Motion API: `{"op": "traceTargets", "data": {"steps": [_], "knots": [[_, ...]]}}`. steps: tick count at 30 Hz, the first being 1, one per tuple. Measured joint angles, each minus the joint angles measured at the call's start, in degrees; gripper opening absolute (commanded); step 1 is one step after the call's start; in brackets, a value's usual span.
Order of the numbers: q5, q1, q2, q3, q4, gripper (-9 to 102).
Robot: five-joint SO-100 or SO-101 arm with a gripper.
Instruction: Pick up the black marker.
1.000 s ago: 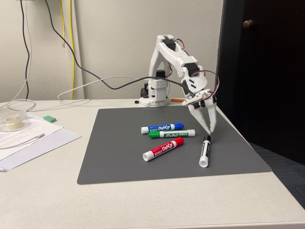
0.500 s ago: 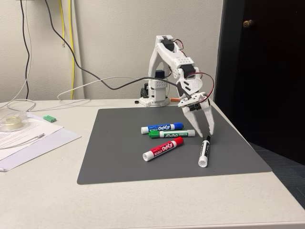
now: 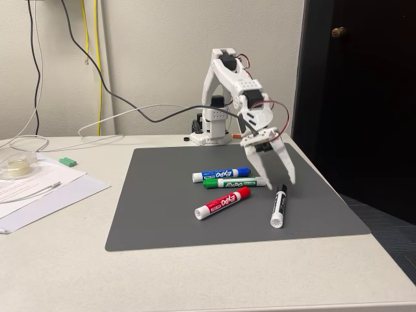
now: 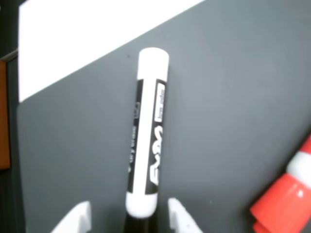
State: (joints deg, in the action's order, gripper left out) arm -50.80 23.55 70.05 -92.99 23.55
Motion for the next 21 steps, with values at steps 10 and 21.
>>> {"op": "traceTargets", "data": {"steps": [10, 21], "knots": [[-3.08, -1.85, -3.34, 0.00, -2.81, 23], [-4.92, -1.85, -4.31, 0.09, -3.08, 14]]}}
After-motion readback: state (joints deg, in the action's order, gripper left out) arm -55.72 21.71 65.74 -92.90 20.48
